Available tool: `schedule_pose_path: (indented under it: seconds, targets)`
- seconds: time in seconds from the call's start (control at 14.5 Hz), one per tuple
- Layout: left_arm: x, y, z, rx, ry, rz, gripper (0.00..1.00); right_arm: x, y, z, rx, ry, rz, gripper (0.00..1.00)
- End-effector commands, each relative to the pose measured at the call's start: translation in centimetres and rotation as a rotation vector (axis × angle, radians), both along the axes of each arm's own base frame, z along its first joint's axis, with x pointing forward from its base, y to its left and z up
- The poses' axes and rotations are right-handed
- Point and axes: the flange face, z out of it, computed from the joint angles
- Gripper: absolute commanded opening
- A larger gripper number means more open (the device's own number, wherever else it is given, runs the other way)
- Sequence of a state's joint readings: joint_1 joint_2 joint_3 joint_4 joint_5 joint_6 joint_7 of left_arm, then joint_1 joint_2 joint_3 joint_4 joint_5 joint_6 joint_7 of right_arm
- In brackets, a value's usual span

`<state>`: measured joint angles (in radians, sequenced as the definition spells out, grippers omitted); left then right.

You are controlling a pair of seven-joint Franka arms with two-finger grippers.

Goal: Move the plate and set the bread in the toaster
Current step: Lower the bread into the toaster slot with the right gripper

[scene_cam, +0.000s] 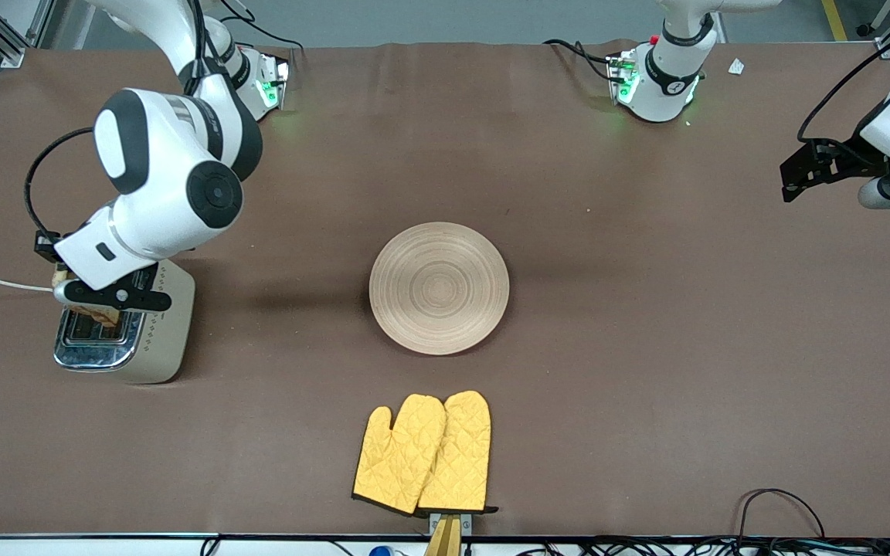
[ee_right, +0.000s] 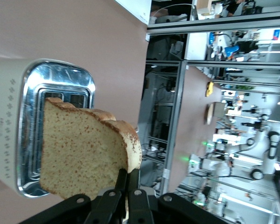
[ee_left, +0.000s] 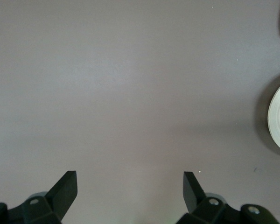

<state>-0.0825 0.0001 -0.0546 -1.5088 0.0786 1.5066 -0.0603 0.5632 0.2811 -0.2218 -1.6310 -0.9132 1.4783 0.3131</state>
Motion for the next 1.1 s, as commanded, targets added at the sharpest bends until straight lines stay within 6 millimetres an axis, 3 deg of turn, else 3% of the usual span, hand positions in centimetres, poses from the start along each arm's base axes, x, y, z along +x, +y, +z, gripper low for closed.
schedule_pose_path:
  seconds: [0.0,0.28,0.55,0.69,1.03]
  targets:
    - [-0.9,-0.2,0.6,-0.045,0.029,-0.015,1.00,0.0,-1.0,0.0,-0.053,0.043,0.038,0.00]
    - [-1.1,-0.2,0.4,-0.053,0.047,-0.016,1.00,1.0,-3.6,-0.9,-0.050,0.045,0.022,0.00]
    - [-1.1,-0.3,0.5,-0.053,0.048,-0.050,1.00,1.0,-5.6,-3.6,-0.027,0.064,0.028,0.00]
    - [-1.1,-0.3,0.3,-0.053,0.051,-0.062,1.00,1.0,-5.8,-5.2,-0.014,0.072,0.055,0.00]
    - [-1.1,-0.2,0.3,-0.052,0.051,-0.062,1.00,1.5,-6.7,-6.4,-0.011,0.083,0.053,0.00]
